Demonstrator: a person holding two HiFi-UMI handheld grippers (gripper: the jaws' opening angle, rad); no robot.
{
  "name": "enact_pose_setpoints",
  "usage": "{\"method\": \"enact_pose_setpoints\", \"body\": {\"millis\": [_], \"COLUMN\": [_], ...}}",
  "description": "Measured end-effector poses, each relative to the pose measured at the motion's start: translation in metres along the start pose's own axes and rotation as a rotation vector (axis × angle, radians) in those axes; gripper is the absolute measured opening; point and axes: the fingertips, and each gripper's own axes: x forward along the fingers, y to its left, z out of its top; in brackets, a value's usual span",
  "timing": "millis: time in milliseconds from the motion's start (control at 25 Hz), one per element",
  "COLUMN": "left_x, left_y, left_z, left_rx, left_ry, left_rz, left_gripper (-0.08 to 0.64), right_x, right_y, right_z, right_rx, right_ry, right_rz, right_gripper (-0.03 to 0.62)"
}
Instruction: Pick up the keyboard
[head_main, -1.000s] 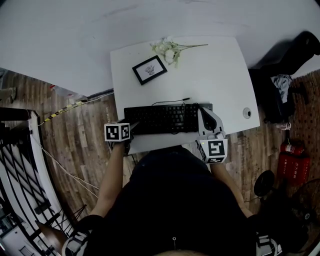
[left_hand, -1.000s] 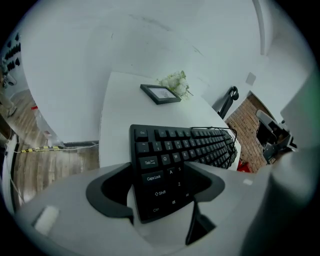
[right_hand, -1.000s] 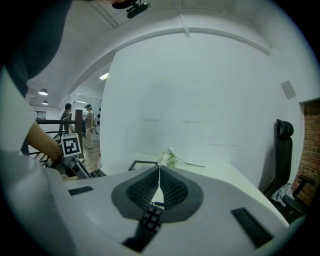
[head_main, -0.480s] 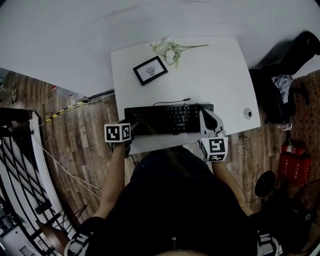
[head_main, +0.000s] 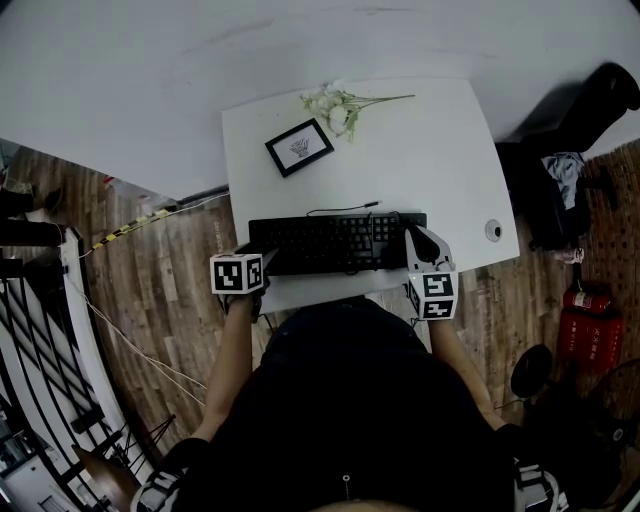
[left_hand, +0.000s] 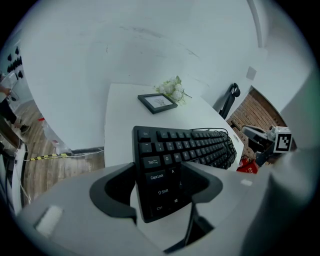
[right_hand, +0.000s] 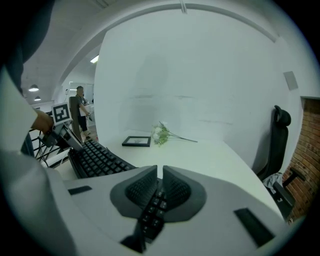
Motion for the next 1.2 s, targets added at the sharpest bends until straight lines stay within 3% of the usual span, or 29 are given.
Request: {"method": "enact_pose_setpoints", "body": {"millis": [40, 120, 280, 480, 680, 1200], "left_x": [-0.001, -0.002, -0.003, -0.003, -0.004, -0.004], "left_y": [0.0, 0.002, 0.004, 0.004, 0.002, 0.003], "left_z": [0.001, 0.002, 0.002, 0.0, -0.001, -0.003], "left_rx": [0.003, 0.009, 0.007, 0.003, 0.005, 0.007], "left_ry": [-0.001, -0.004, -0.005, -0.003, 0.0, 0.008], "left_rz": [0.002, 0.006, 0.007, 0.01, 0.007, 0.011], "left_gripper": [0.295, 0.293, 0.291, 0.29, 0.288, 0.285], "right_x": [0.0, 0.001, 0.004, 0.007, 0.007, 0.022], "right_y": [-0.005, -0.013, -0.027, -0.039, -0.042, -0.041], "right_z": [-0.005, -0.016, -0.04, -0.07, -0.093, -0.118], "right_rx": [0.008, 0.03, 0.076, 0.232, 0.382, 0.504], "right_ry": [0.021, 0.063, 0.16, 0.274, 0.375, 0.521], "right_rz": [-0.006, -0.009, 0.0, 0.042, 0.085, 0.191], "right_gripper": [0.015, 0.084, 0.126, 0.188, 0.21, 0.222]}}
